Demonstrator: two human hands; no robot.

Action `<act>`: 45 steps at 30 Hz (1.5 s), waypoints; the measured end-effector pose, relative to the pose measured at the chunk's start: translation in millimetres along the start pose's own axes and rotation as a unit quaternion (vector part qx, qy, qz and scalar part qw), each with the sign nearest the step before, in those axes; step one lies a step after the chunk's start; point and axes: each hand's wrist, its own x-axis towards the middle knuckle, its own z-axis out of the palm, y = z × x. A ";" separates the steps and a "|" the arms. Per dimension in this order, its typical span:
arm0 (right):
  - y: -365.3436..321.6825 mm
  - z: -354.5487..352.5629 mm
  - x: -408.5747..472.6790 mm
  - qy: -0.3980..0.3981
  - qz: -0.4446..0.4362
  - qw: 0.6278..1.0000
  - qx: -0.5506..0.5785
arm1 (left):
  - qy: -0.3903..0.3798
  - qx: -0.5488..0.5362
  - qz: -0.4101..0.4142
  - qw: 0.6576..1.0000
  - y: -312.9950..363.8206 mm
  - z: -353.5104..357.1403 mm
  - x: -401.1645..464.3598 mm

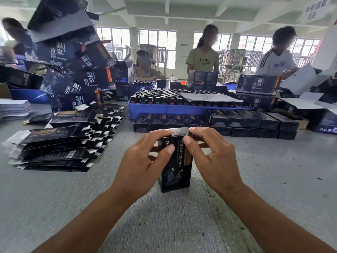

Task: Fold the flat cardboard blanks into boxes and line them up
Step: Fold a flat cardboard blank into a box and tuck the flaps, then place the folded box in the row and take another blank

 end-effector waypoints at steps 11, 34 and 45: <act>4.4 13.9 -15.7 -0.177 0.065 0.979 -0.075 | -0.024 -0.041 -0.181 0.982 -18.5 2.0 0.1; 44.4 21.4 17.8 -0.241 0.074 0.931 -0.264 | -0.068 0.250 -0.192 0.947 -45.0 13.3 0.4; 151.5 23.4 113.3 -0.226 0.092 0.873 -0.422 | -0.158 0.372 -0.129 0.905 -51.8 17.0 4.7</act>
